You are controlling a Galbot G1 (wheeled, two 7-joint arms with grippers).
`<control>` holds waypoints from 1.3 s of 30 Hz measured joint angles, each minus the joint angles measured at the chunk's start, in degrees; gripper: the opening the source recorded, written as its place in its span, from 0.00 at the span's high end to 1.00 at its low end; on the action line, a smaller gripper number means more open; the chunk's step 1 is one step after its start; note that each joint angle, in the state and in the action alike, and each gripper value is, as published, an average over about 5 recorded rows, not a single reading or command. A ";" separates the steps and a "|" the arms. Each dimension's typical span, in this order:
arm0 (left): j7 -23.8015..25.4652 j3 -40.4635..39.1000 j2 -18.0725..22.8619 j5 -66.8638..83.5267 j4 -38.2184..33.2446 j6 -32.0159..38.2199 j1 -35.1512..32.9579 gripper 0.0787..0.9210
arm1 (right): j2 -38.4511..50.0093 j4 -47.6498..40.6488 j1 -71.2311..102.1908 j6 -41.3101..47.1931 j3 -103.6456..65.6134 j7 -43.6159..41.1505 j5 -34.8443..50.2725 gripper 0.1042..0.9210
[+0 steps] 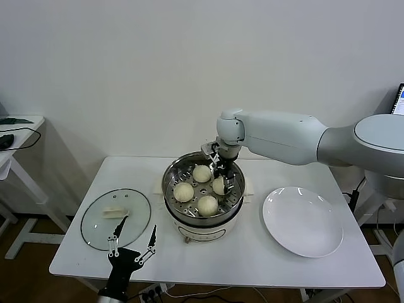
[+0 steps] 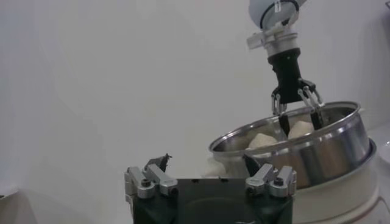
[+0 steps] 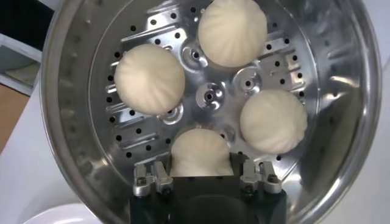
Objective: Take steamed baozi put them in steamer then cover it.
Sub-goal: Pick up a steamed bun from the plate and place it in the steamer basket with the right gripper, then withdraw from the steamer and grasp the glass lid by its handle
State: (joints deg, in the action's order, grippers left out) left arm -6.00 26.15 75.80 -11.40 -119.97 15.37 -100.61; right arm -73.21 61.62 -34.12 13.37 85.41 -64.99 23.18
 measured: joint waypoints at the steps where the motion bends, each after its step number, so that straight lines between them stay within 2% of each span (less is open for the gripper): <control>1: 0.00 0.06 0.00 0.01 0.00 0.01 0.05 0.12 | 0.09 0.11 -0.02 0.00 -0.10 -0.07 -0.05 0.22; 5: 0.01 0.23 -0.04 0.02 0.01 0.01 0.16 0.12 | 0.72 0.92 -0.34 0.04 -0.53 -0.39 -0.38 0.13; 15: -0.02 0.18 -0.08 -0.36 0.37 -0.22 0.90 0.12 | 5.80 5.76 -1.87 -0.51 -4.43 0.20 -0.14 0.12; 20: -0.40 0.57 -0.44 -1.22 0.72 -0.24 1.57 0.12 | 10.62 9.92 -1.90 -2.88 -8.42 5.72 1.66 0.12; 24: -0.91 1.16 -0.88 -2.14 0.74 -0.66 2.47 0.12 | 15.35 13.77 -0.24 -5.93 -11.89 15.87 3.50 0.12; 29: -1.83 2.24 -1.35 -4.17 1.07 -1.57 4.11 0.12 | 21.24 17.11 5.62 -10.54 -19.11 34.06 4.30 0.12; 35: -3.38 3.38 -1.41 -8.00 2.23 -2.80 6.65 0.12 | 26.56 20.16 20.12 -16.71 -34.42 56.04 3.84 0.12; 39: -4.60 3.79 -1.69 -11.00 3.51 -3.83 8.42 0.12 | 28.03 21.50 33.03 -20.54 -47.62 66.88 2.95 0.12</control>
State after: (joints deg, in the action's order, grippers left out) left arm -10.60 29.95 74.11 -22.40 -116.46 11.54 -92.18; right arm -45.18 83.12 -1.09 -7.17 37.79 1.89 26.12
